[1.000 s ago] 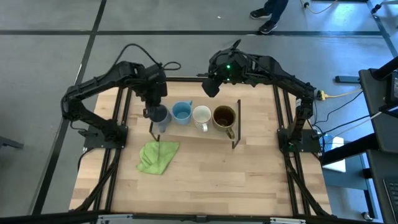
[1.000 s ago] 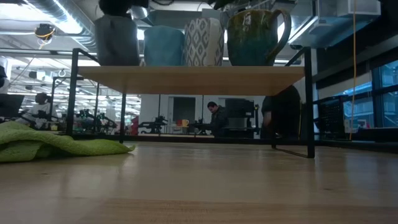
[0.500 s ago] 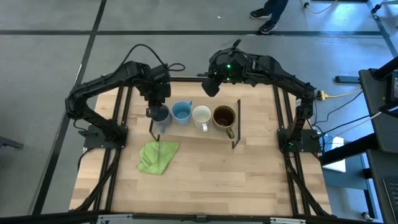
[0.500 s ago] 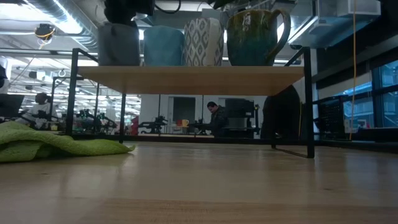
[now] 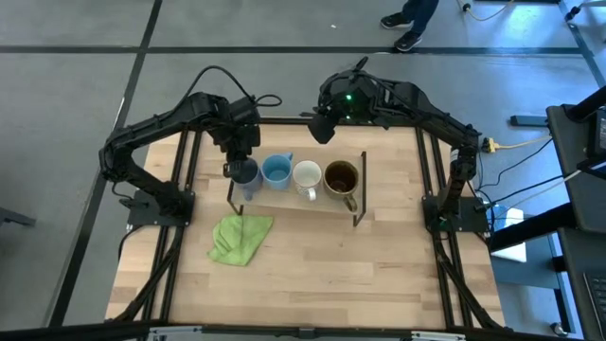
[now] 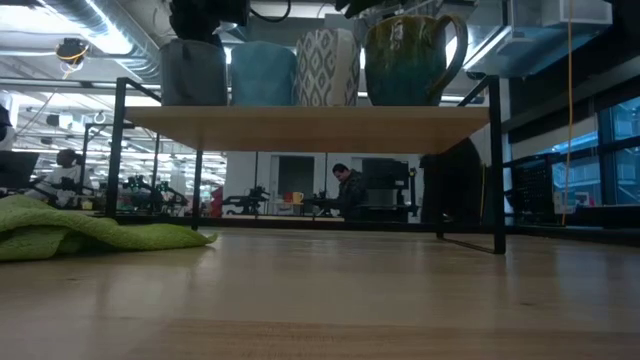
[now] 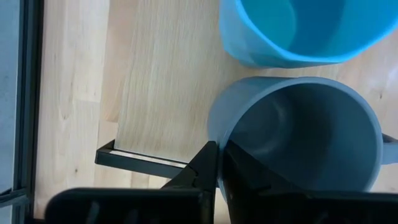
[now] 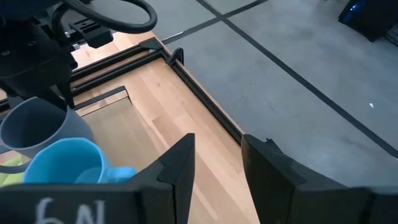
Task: Stack small to large cups/mugs on shelf
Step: Adjust the mugs on the shelf
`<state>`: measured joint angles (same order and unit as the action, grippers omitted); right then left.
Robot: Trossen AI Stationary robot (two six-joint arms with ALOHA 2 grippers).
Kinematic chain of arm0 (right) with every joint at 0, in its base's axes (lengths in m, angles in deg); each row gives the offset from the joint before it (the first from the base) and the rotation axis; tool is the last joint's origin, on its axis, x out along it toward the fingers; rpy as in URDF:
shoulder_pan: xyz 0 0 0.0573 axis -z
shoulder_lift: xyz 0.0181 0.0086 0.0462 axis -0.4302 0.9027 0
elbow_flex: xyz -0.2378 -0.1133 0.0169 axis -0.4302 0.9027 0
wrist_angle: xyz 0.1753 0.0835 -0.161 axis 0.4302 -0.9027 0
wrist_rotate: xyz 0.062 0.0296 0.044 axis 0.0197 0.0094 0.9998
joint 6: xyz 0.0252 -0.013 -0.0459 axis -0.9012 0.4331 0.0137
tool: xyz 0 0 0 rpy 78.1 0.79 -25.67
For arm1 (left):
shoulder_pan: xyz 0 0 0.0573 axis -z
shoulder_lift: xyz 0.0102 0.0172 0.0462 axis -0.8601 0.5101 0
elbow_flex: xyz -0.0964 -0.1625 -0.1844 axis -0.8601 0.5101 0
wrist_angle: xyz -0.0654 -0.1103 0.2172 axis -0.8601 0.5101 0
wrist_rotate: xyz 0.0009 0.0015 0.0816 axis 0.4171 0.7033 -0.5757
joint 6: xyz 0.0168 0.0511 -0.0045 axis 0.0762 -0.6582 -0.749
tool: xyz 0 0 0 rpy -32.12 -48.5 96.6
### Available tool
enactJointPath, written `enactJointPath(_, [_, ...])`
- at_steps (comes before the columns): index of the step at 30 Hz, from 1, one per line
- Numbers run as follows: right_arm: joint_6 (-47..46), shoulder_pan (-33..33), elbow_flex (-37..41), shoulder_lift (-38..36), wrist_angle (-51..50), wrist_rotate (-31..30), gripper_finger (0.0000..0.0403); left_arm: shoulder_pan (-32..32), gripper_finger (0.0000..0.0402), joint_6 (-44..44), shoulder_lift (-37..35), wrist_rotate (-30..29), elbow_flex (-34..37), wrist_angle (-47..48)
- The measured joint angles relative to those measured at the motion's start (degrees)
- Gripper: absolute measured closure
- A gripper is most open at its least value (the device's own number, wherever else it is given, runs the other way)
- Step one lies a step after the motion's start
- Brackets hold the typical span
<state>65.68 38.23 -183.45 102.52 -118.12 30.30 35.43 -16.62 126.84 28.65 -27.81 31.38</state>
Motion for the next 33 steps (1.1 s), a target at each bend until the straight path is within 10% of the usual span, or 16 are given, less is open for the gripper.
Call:
enactJointPath(18, [0.13,0.0,0.0,0.0,-0.04,1.0,0.027,0.0,0.0342,0.14,0.01,0.45,-0.28,-0.3])
enactJointPath(33, [3.11,1.38,-0.02,0.28,3.69,3.29,0.027,-0.39,0.0338,2.88,-0.53,6.37,-17.55,1.92])
